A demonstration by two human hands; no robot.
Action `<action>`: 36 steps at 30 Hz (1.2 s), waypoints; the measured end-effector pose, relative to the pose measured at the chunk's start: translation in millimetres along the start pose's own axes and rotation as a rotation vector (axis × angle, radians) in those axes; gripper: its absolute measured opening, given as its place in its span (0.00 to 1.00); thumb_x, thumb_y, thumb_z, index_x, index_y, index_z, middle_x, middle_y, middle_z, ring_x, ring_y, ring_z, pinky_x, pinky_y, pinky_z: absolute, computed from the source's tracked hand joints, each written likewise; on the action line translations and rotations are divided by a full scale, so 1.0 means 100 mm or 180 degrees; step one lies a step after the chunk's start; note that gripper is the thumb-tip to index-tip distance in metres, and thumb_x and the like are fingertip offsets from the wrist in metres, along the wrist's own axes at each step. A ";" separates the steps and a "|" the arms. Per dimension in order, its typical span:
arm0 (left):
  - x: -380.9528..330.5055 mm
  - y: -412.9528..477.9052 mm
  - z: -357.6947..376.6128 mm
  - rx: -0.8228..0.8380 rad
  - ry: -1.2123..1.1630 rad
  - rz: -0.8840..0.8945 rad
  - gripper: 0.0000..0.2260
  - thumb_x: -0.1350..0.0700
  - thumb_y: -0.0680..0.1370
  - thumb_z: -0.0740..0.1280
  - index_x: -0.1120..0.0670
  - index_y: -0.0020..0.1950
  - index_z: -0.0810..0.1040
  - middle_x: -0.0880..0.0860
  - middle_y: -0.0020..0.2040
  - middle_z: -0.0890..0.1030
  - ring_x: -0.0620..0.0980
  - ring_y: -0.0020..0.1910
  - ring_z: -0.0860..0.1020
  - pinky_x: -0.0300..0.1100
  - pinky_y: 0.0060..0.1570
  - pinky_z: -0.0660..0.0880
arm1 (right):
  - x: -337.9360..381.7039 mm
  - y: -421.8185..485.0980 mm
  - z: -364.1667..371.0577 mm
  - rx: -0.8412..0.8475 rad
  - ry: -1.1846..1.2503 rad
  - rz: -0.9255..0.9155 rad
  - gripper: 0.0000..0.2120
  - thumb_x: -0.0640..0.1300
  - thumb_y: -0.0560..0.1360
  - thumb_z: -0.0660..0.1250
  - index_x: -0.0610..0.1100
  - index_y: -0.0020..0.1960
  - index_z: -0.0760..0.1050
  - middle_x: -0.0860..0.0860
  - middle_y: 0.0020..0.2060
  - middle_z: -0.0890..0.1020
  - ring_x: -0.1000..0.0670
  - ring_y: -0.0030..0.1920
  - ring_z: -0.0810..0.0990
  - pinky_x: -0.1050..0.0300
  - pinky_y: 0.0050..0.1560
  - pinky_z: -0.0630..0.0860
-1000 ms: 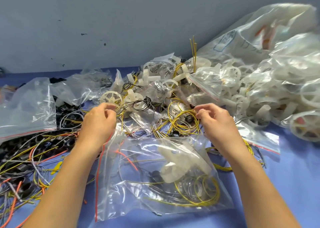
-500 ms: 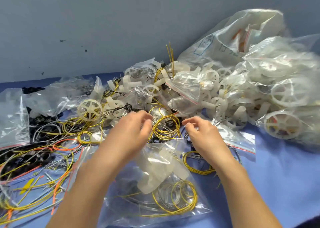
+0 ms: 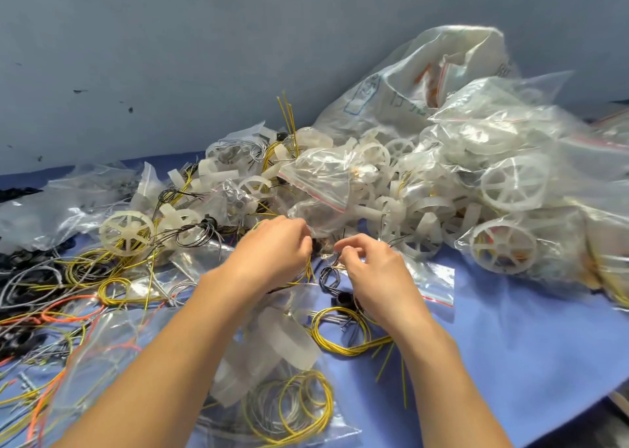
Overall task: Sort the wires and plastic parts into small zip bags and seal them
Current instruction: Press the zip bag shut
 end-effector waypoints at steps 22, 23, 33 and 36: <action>-0.31 -0.36 -1.59 -0.1031 -0.3841 -0.0010 0.10 0.55 0.80 0.63 0.55 0.40 0.75 0.51 0.38 0.81 0.49 0.37 0.84 0.39 0.34 0.78 | 0.66 -0.13 -0.29 -0.0492 0.1831 -0.0739 0.44 0.67 0.66 0.72 0.59 0.76 0.57 0.60 0.69 0.69 0.63 0.67 0.70 0.65 0.64 0.69; -0.31 -0.46 -1.57 -0.0984 -0.3831 0.0017 0.09 0.54 0.81 0.63 0.56 0.42 0.76 0.52 0.38 0.81 0.49 0.37 0.83 0.39 0.35 0.78 | 0.71 -0.13 -0.22 -0.0159 0.2078 -0.0745 0.37 0.65 0.67 0.73 0.59 0.72 0.64 0.62 0.66 0.73 0.64 0.65 0.73 0.64 0.64 0.70; 0.78 -1.46 -1.42 -0.1750 -0.3374 -0.0605 0.10 0.44 0.78 0.66 0.46 0.57 0.77 0.47 0.52 0.82 0.40 0.48 0.81 0.40 0.48 0.76 | 1.08 -0.64 0.54 0.1265 0.2696 -0.0329 0.07 0.49 0.76 0.68 0.48 0.50 0.82 0.49 0.46 0.86 0.52 0.40 0.84 0.66 0.35 0.75; 1.00 -1.61 -0.93 -0.0966 -0.3995 -0.0942 0.20 0.40 0.71 0.70 0.46 0.59 0.77 0.51 0.56 0.82 0.46 0.53 0.81 0.44 0.50 0.79 | 1.17 -0.68 0.64 0.1353 0.2762 -0.0287 0.08 0.50 0.74 0.69 0.49 0.49 0.83 0.49 0.46 0.86 0.51 0.41 0.84 0.63 0.40 0.77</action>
Point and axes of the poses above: each hand's wrist, its own y-axis towards the middle knuckle, its own z-axis out of the palm, x = y × z, the point moved 10 cm from there along y, towards the middle knuckle
